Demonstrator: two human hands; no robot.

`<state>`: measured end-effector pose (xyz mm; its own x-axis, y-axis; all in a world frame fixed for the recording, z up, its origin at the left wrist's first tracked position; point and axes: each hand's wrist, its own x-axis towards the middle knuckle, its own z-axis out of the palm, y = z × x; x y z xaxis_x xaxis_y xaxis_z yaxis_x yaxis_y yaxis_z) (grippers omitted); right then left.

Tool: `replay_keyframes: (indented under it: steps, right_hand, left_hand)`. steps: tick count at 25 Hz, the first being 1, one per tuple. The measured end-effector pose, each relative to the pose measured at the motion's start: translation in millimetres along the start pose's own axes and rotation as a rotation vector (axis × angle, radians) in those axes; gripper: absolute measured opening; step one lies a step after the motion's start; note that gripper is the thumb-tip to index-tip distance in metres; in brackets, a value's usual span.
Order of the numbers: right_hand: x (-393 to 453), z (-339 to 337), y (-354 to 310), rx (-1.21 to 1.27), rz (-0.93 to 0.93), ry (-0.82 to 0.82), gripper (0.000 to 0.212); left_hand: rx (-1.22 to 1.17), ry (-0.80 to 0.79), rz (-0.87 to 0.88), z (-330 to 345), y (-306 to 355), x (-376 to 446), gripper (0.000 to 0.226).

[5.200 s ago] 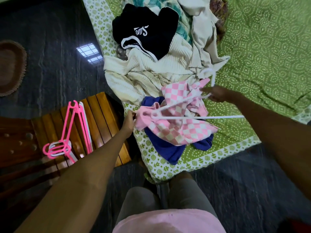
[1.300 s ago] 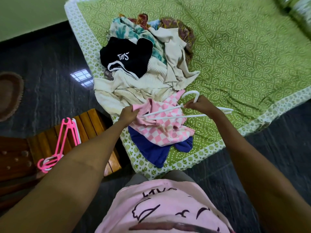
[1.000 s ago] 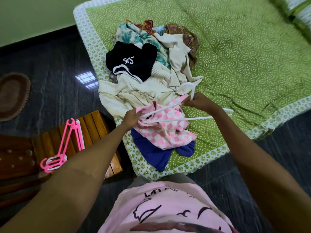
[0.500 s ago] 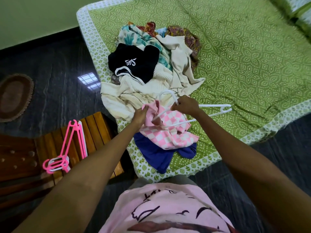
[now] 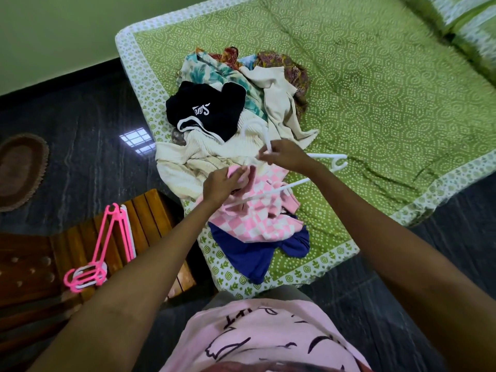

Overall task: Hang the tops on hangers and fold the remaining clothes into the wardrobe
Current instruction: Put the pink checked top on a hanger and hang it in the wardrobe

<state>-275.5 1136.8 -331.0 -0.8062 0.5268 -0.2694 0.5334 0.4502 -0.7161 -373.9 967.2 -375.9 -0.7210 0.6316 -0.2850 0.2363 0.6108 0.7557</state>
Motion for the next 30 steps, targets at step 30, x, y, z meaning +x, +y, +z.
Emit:
replay_keyframes:
  steps: [30]
  right_hand:
    - [-12.9,-45.5,-33.7,1.431,0.364,0.133,0.028]
  left_hand:
    - [-0.254,0.092,0.154,-103.8,33.0,26.3,0.043]
